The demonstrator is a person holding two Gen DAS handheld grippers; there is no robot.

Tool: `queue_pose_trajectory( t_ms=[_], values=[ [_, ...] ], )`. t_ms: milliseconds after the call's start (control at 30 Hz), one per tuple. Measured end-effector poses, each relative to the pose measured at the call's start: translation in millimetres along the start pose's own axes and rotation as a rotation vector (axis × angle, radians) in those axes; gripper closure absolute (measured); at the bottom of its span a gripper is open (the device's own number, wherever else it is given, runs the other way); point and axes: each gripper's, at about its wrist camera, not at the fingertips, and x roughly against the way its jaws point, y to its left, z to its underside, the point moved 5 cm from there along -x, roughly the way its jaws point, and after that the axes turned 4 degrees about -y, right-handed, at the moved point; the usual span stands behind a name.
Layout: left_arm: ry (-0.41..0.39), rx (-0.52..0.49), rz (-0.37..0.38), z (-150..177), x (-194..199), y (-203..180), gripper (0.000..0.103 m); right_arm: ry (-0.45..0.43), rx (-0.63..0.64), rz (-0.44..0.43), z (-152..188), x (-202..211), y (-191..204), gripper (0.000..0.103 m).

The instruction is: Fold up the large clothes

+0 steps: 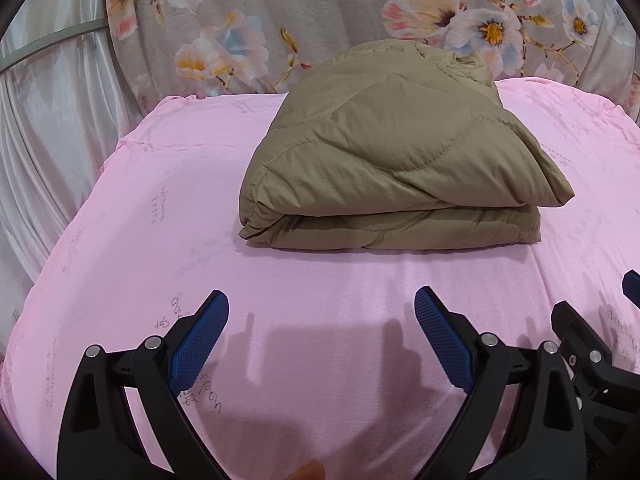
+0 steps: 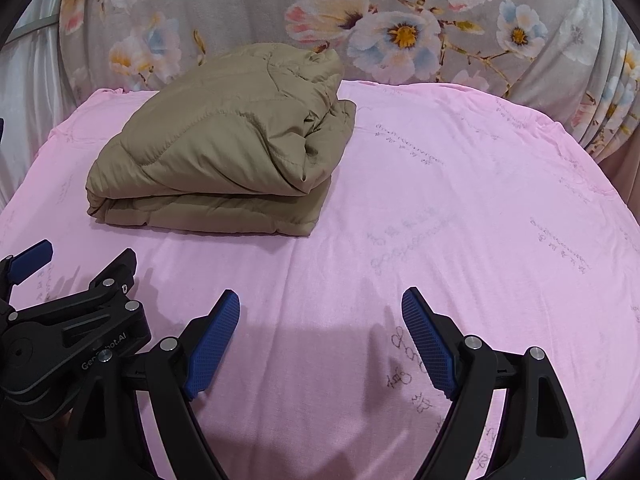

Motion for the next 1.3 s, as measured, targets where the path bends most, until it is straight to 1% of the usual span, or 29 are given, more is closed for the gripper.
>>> queue_pose_trajectory(
  t_ms=[533, 1300],
  values=[
    [-0.010, -0.004, -0.013, -1.4, 3.1, 3.1, 0.011, -0.005, 0.002, 0.005, -1.9, 1.1, -0.4, 0.022],
    [-0.001, -0.011, -0.020, -0.4, 1.3, 3.1, 0.011, -0.007, 0.002, 0.006, -2.1, 1.9, 0.1, 0.022]
  ],
)
